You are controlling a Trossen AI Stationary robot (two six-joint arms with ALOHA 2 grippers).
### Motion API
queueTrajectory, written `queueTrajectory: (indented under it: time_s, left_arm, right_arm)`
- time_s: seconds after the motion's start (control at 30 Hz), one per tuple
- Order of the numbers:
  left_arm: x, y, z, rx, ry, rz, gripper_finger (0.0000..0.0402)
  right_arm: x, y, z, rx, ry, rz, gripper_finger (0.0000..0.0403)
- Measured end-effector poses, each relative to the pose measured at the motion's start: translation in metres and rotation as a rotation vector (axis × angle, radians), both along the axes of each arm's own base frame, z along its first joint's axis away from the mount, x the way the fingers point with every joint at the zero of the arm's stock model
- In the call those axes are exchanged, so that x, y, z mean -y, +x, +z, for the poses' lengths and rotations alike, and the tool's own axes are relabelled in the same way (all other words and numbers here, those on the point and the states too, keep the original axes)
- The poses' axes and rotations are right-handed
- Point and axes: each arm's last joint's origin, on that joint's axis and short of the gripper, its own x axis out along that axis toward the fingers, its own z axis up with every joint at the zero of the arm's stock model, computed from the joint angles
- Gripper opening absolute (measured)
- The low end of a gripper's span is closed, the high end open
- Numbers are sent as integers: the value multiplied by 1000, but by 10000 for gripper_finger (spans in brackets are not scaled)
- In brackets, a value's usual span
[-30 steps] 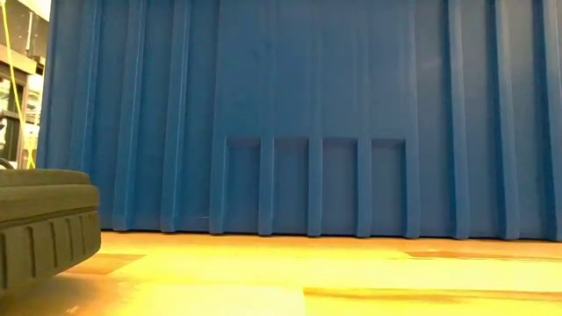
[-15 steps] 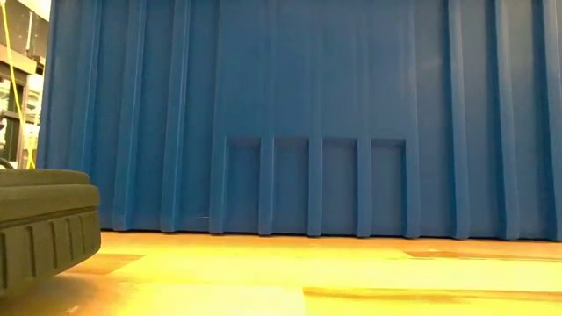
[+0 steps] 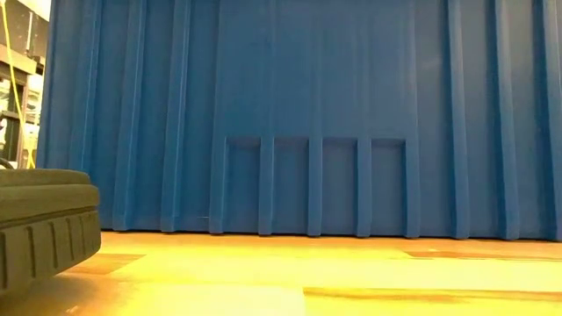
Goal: Pick and place slides into bin
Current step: Put the white slipper into the bin
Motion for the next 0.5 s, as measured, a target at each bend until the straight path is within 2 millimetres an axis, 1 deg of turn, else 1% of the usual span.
queueTrajectory:
  time_s: [0.17,0.2,0.3,0.33,0.5]
  left_arm:
    - [-2,8,1,20,13,-10,47]
    - [-2,10,0,18,6,-19,47]
    - [-2,10,0,18,3,-42,48]
    - [-2,10,0,17,9,-44,56]
    - [0,6,1,-26,79,-42,105]
  right_arm:
    - [2,0,1,3,-11,-20,110]
    - [3,0,0,-2,-12,-24,94]
    - [3,1,-1,-14,-1,-4,26]
    - [3,1,-2,-14,6,7,17]
    - [1,1,-8,-65,68,45,8]
